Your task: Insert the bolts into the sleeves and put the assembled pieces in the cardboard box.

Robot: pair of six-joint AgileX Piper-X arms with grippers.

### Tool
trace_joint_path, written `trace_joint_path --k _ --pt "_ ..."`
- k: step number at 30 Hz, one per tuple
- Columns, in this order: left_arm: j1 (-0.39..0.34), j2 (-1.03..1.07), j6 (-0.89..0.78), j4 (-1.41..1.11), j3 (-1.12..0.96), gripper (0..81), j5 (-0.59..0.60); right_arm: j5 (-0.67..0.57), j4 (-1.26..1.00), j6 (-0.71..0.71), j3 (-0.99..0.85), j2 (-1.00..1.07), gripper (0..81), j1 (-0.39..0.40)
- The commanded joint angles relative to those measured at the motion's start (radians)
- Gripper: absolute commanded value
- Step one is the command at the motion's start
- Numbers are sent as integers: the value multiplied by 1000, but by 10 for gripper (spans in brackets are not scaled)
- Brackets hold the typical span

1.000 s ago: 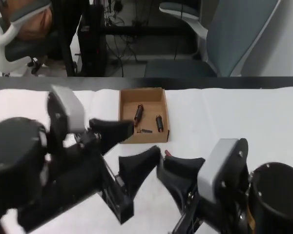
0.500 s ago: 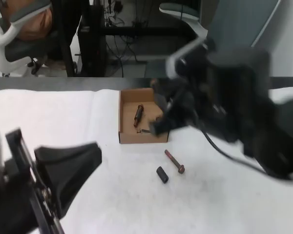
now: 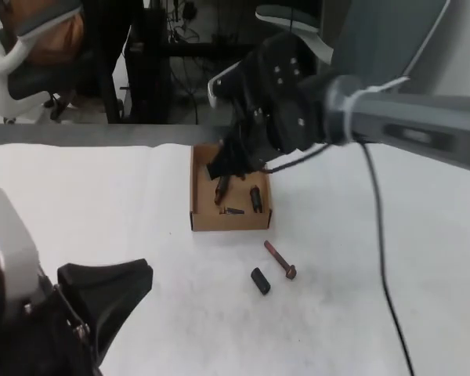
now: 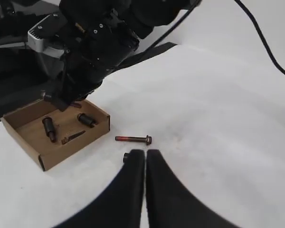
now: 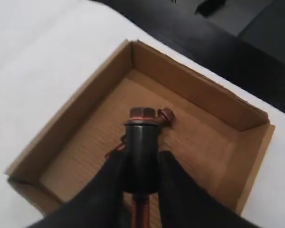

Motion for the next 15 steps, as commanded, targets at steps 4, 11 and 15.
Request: trace_joint_path --k 4,11,15 --pt "0 73 -73 -40 29 45 16 -80 90 86 -103 38 700 -37" --pt "0 530 -172 -406 20 510 61 -86 189 36 -97 -127 596 -27" --pt "-10 907 -336 -490 -87 512 61 3 309 -10 -93 -257 643 -25"
